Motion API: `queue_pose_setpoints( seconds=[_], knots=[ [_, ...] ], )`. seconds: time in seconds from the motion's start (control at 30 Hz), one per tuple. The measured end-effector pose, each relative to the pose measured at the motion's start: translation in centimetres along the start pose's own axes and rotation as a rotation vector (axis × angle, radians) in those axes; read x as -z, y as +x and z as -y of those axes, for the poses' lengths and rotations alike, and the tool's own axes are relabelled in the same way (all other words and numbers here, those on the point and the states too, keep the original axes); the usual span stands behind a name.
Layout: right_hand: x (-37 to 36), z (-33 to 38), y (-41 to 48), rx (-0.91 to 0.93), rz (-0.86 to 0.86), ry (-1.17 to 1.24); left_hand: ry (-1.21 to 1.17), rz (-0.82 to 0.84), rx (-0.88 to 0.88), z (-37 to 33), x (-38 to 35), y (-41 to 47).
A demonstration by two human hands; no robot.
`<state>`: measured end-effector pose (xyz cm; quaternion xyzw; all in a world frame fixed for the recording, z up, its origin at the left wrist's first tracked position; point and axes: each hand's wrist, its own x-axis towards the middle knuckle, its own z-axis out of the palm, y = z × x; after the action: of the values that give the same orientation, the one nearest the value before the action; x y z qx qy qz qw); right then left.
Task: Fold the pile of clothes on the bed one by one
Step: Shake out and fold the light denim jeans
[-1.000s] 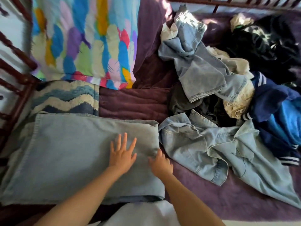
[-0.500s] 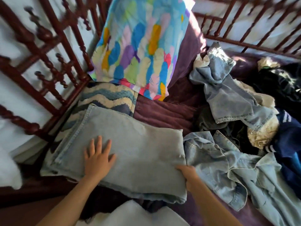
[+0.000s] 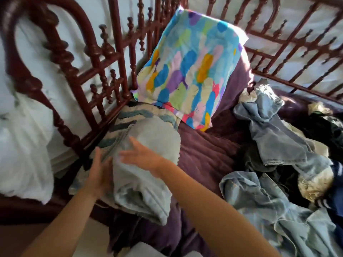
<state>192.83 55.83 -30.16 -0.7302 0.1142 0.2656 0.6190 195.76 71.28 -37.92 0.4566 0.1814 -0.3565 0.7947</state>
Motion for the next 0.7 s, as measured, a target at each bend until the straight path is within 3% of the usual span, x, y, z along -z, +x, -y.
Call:
queue_pose_setpoints(
  seconds=[0.07,0.17,0.27,0.33,0.4,0.5,0.63,0.67,0.7],
  knots=[
    [-1.6,-1.5,0.8,-0.126,0.057,0.075,0.166,-0.112,0.054,-0.3,0.8,0.1],
    [-2.2,-5.5,0.0,-0.194,-0.043,0.142,0.378,-0.172,0.168,0.2,1.2,0.2],
    [-2.1,-8.3,-1.6,-0.196,-0.221,0.26,0.827,-0.224,0.056,0.3,0.2,0.5],
    [-1.6,-9.4,-2.4,-0.145,-0.338,0.199,0.938,-0.225,-0.086,-0.7,-1.0,0.5],
    [-1.4,-9.9,-3.1,-0.049,-0.397,0.037,0.958,-0.173,-0.214,-2.6,-1.3,0.9],
    [-2.5,-10.9,-3.5,0.104,-0.379,-0.522,1.08,-0.182,-0.367,-5.5,-0.6,2.2],
    [-4.5,-12.0,-4.3,0.115,-0.296,-0.979,1.856,-0.373,-0.182,-4.3,0.3,2.2],
    [-4.8,-12.4,-4.7,0.115,-0.28,-1.09,1.98,-0.395,-0.227,-3.2,0.5,1.5],
    [-5.2,-12.6,-5.2,0.09,-0.271,-1.166,2.029,-0.362,-0.413,-2.0,0.7,0.6]
  ],
)
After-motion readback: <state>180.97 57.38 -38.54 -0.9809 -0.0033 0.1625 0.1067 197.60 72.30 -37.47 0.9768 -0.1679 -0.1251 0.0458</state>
